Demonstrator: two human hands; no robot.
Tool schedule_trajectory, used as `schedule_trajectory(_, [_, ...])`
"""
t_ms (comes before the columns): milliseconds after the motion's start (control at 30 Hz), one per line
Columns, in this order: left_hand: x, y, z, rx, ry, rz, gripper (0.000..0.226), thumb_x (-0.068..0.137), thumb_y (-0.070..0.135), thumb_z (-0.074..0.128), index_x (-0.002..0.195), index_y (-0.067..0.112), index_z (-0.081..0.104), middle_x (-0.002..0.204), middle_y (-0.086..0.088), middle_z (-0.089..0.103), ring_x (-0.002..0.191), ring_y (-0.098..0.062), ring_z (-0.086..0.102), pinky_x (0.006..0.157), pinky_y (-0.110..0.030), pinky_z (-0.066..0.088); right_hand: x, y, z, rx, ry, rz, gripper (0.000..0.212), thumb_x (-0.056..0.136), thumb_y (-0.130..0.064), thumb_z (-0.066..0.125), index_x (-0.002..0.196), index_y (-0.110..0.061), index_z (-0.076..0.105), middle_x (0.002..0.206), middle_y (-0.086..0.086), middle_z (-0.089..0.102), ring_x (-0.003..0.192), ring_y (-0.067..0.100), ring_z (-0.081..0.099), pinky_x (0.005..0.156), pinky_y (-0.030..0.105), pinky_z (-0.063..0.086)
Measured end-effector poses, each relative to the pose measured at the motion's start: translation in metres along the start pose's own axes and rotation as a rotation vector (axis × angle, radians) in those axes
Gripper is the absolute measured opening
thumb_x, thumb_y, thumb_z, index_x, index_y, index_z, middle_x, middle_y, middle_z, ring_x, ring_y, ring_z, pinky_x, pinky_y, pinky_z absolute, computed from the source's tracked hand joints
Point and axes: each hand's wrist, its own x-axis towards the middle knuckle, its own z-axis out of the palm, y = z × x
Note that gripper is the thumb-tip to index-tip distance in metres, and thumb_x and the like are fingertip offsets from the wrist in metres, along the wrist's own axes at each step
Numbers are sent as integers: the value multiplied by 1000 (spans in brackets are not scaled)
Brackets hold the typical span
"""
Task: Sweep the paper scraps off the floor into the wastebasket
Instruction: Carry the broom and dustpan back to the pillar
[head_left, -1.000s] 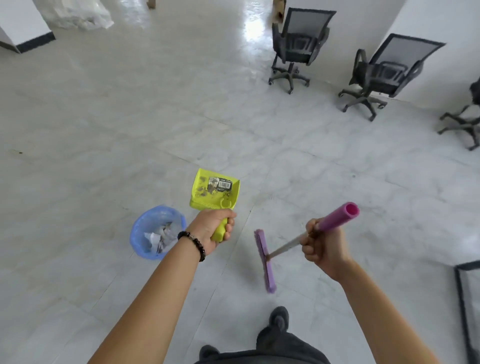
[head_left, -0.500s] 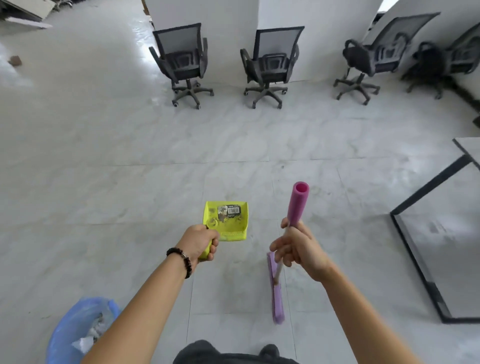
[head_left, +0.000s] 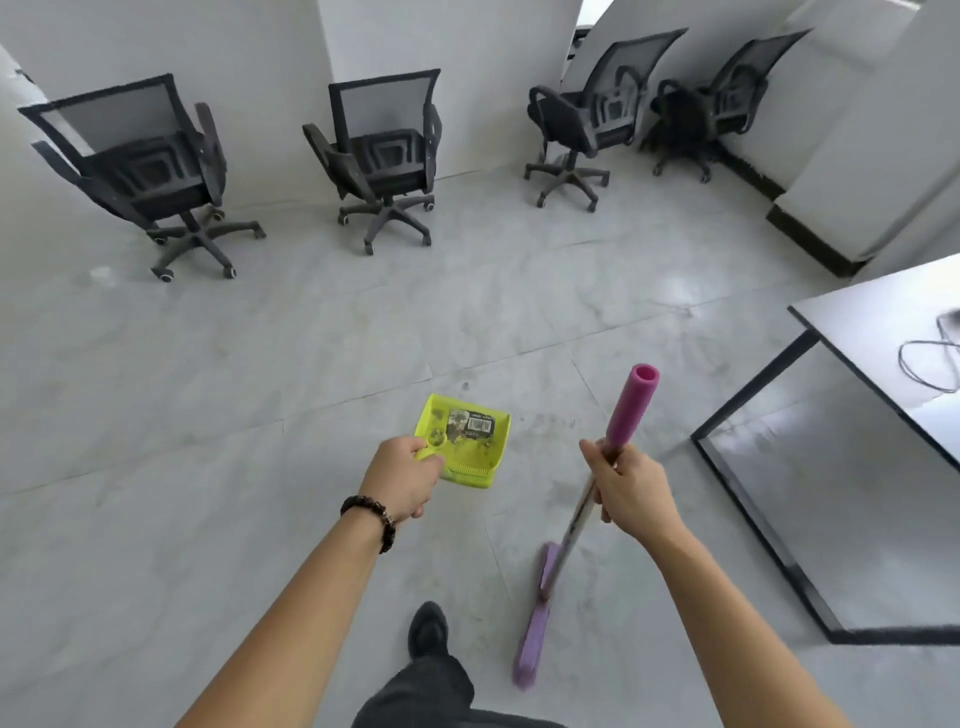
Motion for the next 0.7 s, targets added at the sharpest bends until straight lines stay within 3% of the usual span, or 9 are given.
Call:
schedule_trajectory(67, [46,41,-4,28,-45,24,45,92,18,57,132,-1,51,58,-4,47,42,-19,38,39,-21,33,38,-24,-13,-48,99,11,37,94,-51,49,84,-17,59,68,10,67,63,26,65,66,43,56])
schedule_trajectory(200, [141,131,4,97,-131,92,42,92,16,57,129,-3,53,59,-5,43,40,-18,33,38,-20,29,109,-64,-46,-65,267,60,41,96,-49,49,79,-13,59,67,8,63,65,24,61,63,39,51])
schedule_trajectory(333, [227,208,36,198,-223,170,29,92,15,57,113,-4,61,60,-6,40,40,-18,31,37,-20,29,183,-74,-78,-64,436,126,47,95,-53,46,70,-15,56,61,4,61,61,20,60,61,36,49])
schedule_trajectory(467, [309,279,80,272,-250,245,19,92,11,54,99,0,67,60,-6,35,42,-19,29,39,-19,28,276,-76,-108,-69,615,143,46,95,-57,41,72,-19,56,58,-2,60,59,14,59,60,34,51])
schedule_trajectory(700, [444,417,150,286,-273,283,23,92,7,51,104,-7,63,63,-6,33,45,-18,26,40,-19,25,458,-114,-175,-11,708,126,43,95,-58,42,71,-24,50,58,-4,56,60,19,57,59,37,50])
